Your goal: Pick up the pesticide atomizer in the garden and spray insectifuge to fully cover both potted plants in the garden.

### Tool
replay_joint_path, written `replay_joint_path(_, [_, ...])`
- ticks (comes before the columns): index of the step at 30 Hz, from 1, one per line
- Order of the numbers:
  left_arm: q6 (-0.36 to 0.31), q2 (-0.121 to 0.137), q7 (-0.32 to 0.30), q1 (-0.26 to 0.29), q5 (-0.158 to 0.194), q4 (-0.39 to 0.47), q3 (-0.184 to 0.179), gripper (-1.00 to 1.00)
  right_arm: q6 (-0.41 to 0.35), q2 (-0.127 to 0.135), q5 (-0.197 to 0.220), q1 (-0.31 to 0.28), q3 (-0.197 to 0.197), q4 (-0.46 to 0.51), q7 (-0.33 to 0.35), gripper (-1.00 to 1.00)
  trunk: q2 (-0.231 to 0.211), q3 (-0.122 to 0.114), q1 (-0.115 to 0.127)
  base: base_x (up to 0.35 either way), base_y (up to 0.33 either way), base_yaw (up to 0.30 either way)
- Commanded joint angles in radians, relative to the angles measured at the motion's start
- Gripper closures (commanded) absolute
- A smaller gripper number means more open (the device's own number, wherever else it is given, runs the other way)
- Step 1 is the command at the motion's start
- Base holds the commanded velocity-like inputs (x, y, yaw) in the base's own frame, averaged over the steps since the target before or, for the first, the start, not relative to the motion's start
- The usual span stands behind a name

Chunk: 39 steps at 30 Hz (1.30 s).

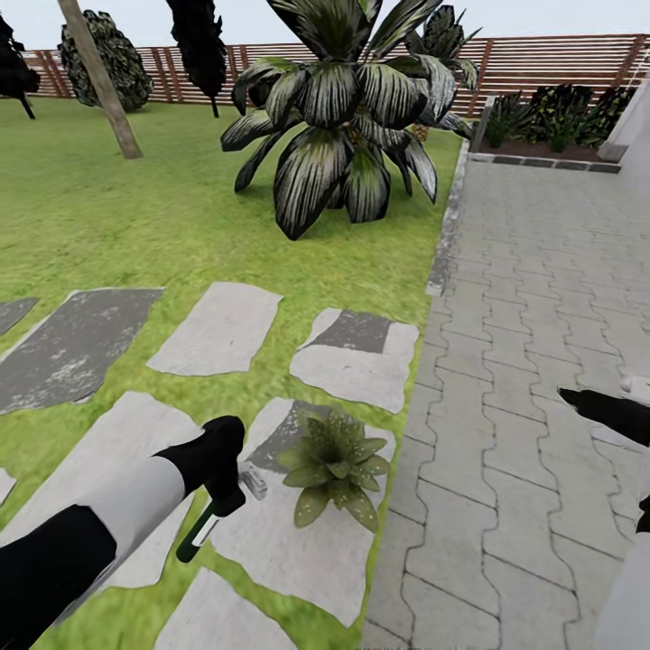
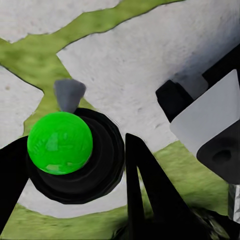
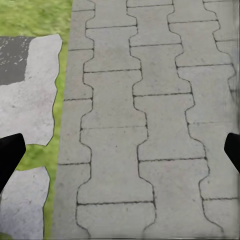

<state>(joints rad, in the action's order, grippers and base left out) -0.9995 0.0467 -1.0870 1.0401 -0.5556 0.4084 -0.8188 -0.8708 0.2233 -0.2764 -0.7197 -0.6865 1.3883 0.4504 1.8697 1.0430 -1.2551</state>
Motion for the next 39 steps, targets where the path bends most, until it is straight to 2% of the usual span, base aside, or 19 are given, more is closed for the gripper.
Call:
replay_joint_path(1, [-0.005, 0.001, -0.01, 0.0, -0.009, 0.003, -0.002, 1.0, -0.004, 0.0, -0.01, -0.001, -0.001, 0.001, 0.01, -1.0, 0.0, 0.001, 0.0, 0.0, 0.3, -0.269])
replay_joint_path(16, [-0.005, -0.001, -0.01, 0.0, -0.009, 0.004, -0.002, 1.0, -0.003, 0.0, -0.01, -0.001, -0.001, 0.001, 0.01, -1.0, 0.0, 0.001, 0.0, 0.0, 0.233, -0.266])
replay_joint_path(24, [-0.005, -0.001, -0.009, 0.001, -0.009, 0.004, -0.002, 1.0, -0.003, 0.001, -0.01, -0.001, -0.001, 0.001, 0.01, -1.0, 0.0, 0.001, 0.0, 0.0, 0.071, -0.04])
replay_joint_path(31, [-0.005, -0.001, -0.01, 0.001, -0.009, 0.004, -0.002, 1.0, -0.003, 0.001, -0.01, -0.001, -0.001, 0.001, 0.01, -1.0, 0.0, 0.001, 0.0, 0.0, 0.015, -0.225])
replay_joint_path(39, [-0.005, 0.001, -0.01, 0.0, -0.009, 0.004, -0.002, 1.0, -0.003, 0.001, -0.01, -0.001, -0.002, 0.001, 0.01, -1.0, 0.0, 0.001, 0.0, 0.0, 0.242, -0.096])
